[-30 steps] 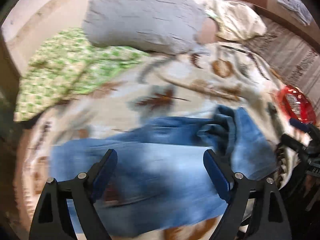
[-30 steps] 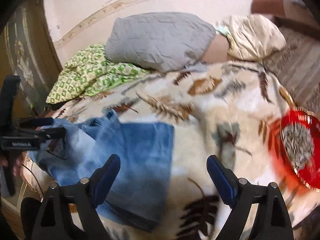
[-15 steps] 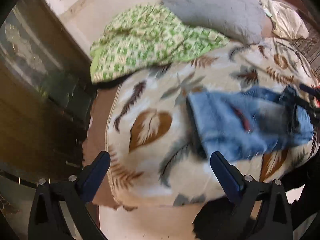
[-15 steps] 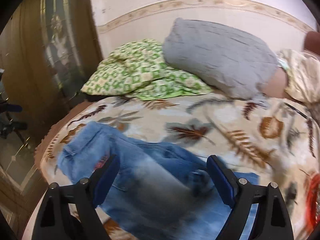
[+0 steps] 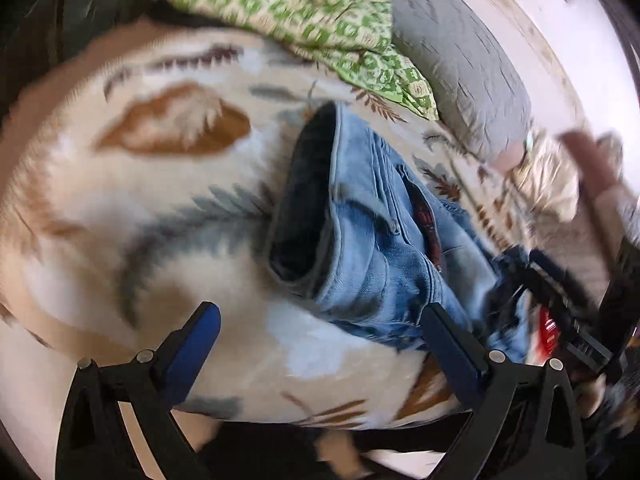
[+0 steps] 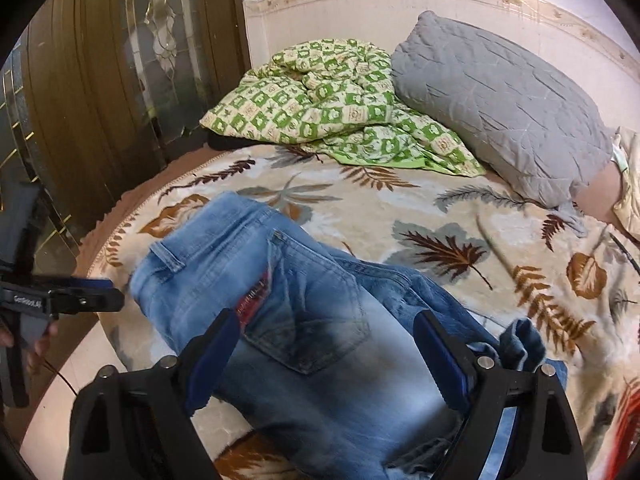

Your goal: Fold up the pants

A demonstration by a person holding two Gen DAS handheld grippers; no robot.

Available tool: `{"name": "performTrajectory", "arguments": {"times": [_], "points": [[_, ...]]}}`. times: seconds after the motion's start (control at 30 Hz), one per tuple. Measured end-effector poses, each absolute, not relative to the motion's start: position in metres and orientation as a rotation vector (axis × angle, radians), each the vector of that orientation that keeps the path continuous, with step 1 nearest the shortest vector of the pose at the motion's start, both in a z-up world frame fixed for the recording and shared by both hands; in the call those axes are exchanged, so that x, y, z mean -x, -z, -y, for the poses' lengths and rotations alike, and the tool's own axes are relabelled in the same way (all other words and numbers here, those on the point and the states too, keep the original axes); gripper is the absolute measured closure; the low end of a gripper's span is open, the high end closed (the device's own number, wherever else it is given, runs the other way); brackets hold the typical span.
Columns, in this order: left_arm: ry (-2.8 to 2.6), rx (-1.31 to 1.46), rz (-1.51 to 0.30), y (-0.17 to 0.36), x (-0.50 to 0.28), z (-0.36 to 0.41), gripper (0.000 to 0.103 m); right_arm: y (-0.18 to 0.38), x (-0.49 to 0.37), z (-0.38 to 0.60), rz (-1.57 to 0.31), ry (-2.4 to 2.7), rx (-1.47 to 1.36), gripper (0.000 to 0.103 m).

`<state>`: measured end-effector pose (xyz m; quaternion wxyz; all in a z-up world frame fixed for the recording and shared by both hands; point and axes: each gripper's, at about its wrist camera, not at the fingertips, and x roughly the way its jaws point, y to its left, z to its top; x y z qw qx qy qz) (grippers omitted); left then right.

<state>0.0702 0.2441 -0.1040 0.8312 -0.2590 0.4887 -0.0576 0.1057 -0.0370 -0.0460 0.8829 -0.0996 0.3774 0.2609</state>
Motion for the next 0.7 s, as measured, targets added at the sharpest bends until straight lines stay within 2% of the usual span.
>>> {"name": "performTrajectory", "arguments": {"times": [0.17, 0.3, 0.4, 0.7], "points": [[0.088, 0.515, -1.057, 0.109, -0.074, -0.222, 0.003, 0.041, -0.099, 0.058, -0.777, -0.512, 0.210, 0.013], [0.151, 0.230, -0.953, 0.064, -0.071, -0.169, 0.003, 0.040, -0.092, 0.097, -0.777, -0.455, 0.172, 0.013], [0.263, 0.115, -0.956, 0.050, -0.086, -0.124, 0.003, 0.044, -0.086, 0.133, -0.795, -0.393, 0.140, 0.013], [0.585, 0.023, -1.068, 0.070, -0.157, 0.021, 0.003, 0.073, -0.047, 0.222, -0.843, -0.290, 0.163, 0.013]]}}
